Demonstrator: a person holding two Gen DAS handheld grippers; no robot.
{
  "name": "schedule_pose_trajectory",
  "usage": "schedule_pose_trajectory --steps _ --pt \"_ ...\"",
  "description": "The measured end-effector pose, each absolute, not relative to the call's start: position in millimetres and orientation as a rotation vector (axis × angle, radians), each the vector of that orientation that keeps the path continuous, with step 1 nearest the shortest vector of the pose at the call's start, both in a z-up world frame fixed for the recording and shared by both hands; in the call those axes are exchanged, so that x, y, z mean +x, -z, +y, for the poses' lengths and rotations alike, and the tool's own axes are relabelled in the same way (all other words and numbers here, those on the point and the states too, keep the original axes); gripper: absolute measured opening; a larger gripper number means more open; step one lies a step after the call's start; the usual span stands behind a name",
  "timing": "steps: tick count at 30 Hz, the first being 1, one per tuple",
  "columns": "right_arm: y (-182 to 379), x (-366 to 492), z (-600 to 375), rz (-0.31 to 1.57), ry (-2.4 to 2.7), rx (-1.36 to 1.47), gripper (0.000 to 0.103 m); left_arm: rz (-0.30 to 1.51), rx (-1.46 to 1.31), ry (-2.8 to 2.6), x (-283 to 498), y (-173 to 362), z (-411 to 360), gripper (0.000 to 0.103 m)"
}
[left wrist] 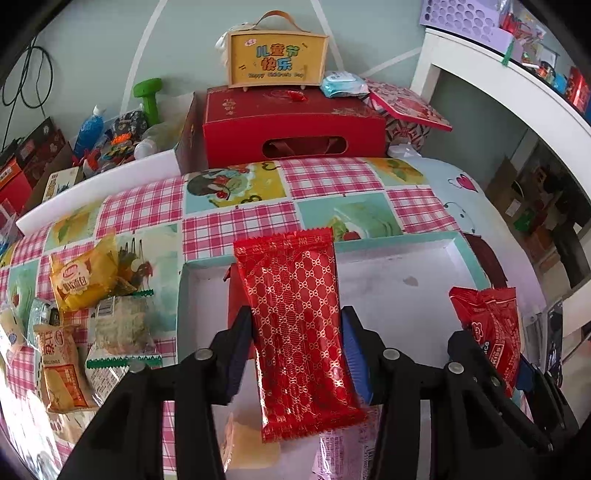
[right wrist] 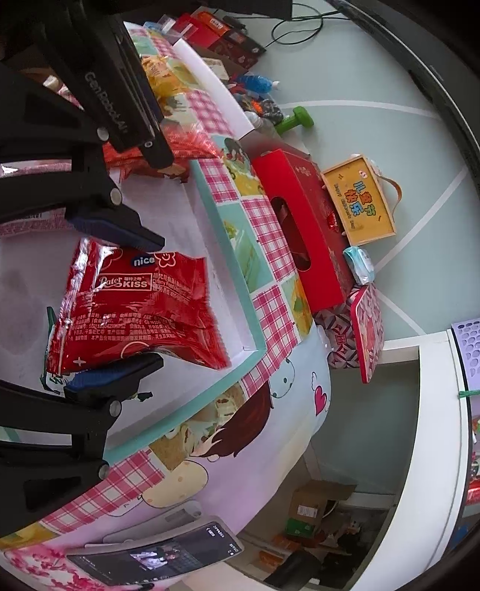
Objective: Organize snacks
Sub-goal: 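Carry both red packs into the white tray and open both tools, then move both tools back over the snack pile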
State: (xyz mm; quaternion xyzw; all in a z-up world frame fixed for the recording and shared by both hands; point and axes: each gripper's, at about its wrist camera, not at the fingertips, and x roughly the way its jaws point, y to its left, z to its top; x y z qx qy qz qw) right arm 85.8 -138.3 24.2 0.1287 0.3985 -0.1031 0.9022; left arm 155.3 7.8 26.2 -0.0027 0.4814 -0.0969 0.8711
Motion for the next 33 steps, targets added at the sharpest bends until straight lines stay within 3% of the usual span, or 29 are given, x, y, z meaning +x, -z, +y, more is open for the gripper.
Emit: schedule_pose_trajectory --steps 10,12,14,15,17,33 --pt "-22.2 88.5 -131.7 0.847 0.195 0.248 0.062 1.011 -0.037 0.172 149.5 -28.2 23.2 0.067" --pt "-20.8 90.2 -130.2 0.858 0.194 0.233 0.073 1.011 -0.045 0.167 148.4 -28.8 26.9 0.07" --pt "-19.0 91.3 -127.7 0.865 0.206 0.206 0.095 1.009 -0.045 0.15 147.0 -28.5 31.5 0.087" --pt "-18.5 91.5 -126.6 0.864 0.213 0.192 0.098 1.005 -0.04 0.13 146.0 -28.1 34.6 0.096" --pt "-17.7 92.2 -125.3 0.866 0.217 0.179 0.101 0.993 -0.034 0.096 143.6 -27.7 40.8 0.097" --pt "-30.0 87.5 -125.7 0.798 0.211 0.203 0.102 0.967 -0.011 -0.047 132.8 -17.1 77.8 0.098"
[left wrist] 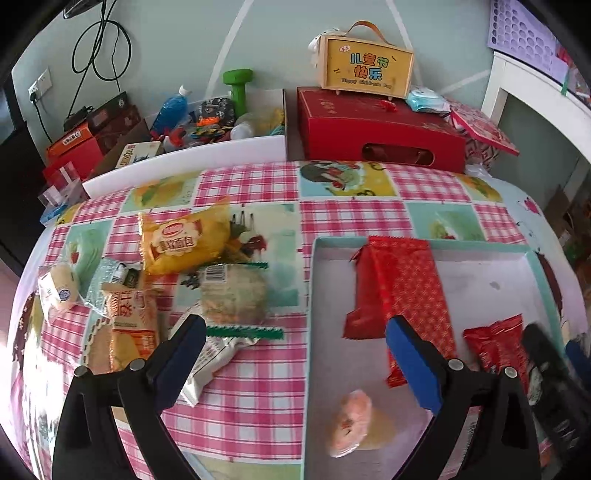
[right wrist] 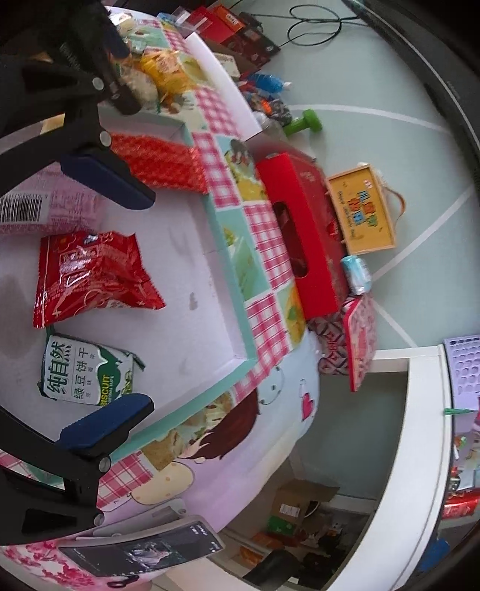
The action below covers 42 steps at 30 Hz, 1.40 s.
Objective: Organize snacks
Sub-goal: 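Move both tools back over the snack pile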
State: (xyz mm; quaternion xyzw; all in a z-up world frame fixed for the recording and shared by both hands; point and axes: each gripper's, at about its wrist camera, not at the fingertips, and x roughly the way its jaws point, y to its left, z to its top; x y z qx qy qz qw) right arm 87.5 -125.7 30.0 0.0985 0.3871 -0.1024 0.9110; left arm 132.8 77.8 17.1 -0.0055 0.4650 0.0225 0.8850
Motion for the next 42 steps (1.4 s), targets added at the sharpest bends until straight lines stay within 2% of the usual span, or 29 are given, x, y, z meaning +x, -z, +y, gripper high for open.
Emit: schedule_pose_trajectory --steps 16,31,42 --pt "-34.4 89.9 -104.9 0.792 0.158 0.194 0.102 0.964 -0.087 -0.111 117.3 -13.9 119.1 0.098" --pt "-39.0 90.8 -19.1 0.805 -0.028 0.095 0.102 0.971 -0.224 -0.328 76.6 -15.9 230.2 0.098" --pt "-28.4 89.8 26.4 0.838 -0.104 0.048 0.102 0.975 -0.311 -0.381 62.3 -10.2 277.3 0.098"
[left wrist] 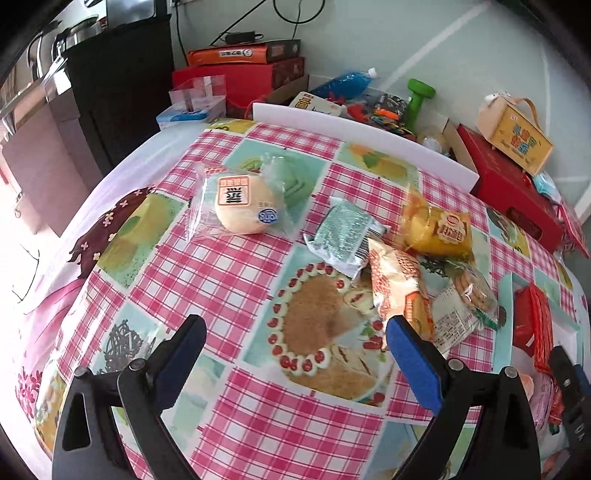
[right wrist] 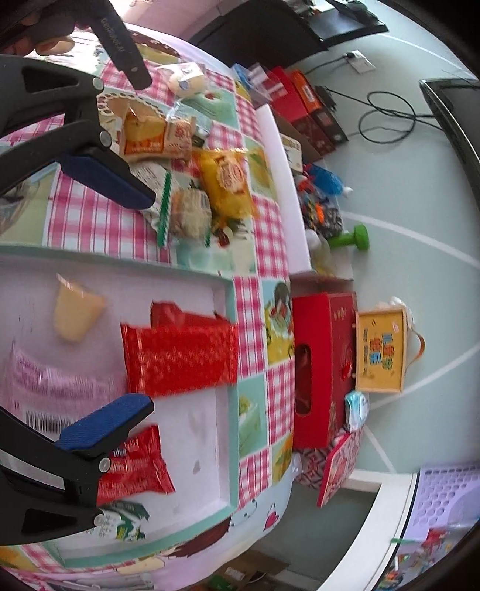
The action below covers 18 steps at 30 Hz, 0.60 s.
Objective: Organize snacks
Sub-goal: 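Move both tools back over the snack pile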
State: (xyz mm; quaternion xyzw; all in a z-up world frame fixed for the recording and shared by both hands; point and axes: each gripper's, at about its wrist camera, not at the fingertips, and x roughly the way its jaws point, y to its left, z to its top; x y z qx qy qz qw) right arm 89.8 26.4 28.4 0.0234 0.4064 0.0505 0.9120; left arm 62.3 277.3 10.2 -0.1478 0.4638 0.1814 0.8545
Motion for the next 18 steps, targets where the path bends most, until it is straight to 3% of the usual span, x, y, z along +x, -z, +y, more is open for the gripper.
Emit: schedule_pose_trajectory --steps 18 --pt "-15.2 99.6 58.2 0.845 -0.148 0.053 0.1 0.975 -0.373 -0.293 86.2 -7.9 279.9 0.098"
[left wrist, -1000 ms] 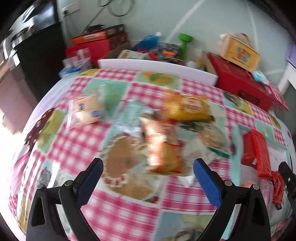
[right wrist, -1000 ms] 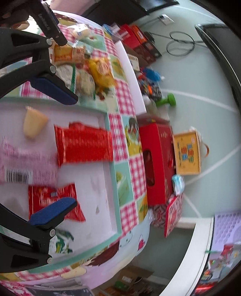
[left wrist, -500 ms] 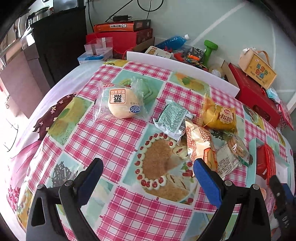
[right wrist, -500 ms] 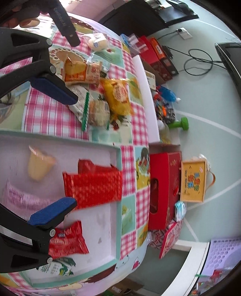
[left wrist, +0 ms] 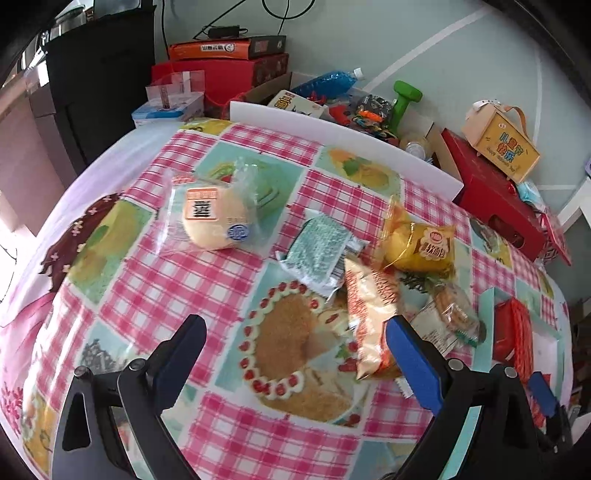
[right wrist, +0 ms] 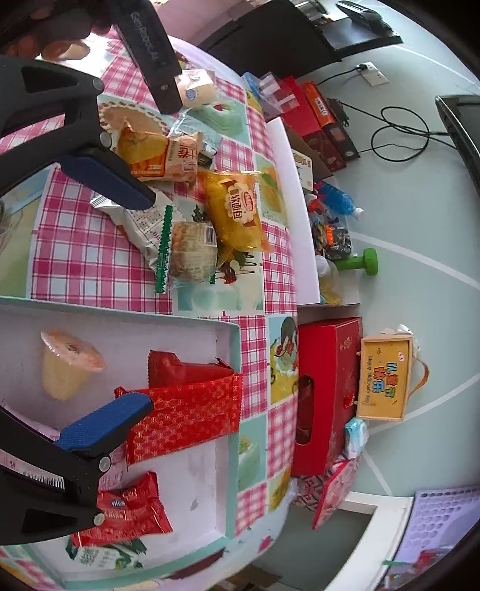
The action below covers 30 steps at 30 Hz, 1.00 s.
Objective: Organize snacks
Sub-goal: 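Move both tools back over the snack pile, then grasp the croissant bag with the left tool while the right grasps the round biscuit pack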
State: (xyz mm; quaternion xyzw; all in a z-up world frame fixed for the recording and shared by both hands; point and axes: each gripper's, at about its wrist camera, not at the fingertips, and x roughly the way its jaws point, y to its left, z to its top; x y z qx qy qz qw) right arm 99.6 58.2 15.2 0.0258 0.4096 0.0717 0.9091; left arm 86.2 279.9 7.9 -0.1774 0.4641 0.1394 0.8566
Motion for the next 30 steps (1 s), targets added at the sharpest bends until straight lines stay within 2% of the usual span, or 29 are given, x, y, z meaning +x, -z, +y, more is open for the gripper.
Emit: schedule_pose_trajectory --steps 2,8,12,14,17,27,30 --pt "-13.4 106.5 57.3 0.869 -0.171 0.09 0.091 0.98 -0.399 -0.286 91.9 -5.6 278.6 0.098" --pt "-14.5 131.1 67.9 0.885 -0.235 0.086 0.079 0.966 -0.468 -0.209 110.2 -4.5 271.8 0.097" --pt "-6.1 149.5 77.0 0.925 -0.294 0.096 0.072 0.982 -0.501 -0.158 121.2 3.4 266.7 0.083" --pt "-1.4 153.5 81.7 0.94 -0.305 0.087 0.071 0.998 -0.533 -0.134 124.7 10.2 266.7 0.082" --pt "7.3 160.6 87.2 0.972 -0.327 0.094 0.066 1.018 -0.578 -0.115 126.8 19.5 268.6 0.073" --pt "24.1 175.5 96.4 1.015 -0.335 0.097 0.066 1.036 -0.659 -0.075 126.2 32.7 274.3 0.052" --pt "24.9 175.6 96.3 1.011 -0.331 0.098 0.061 1.041 -0.657 -0.061 126.5 33.7 271.0 0.041"
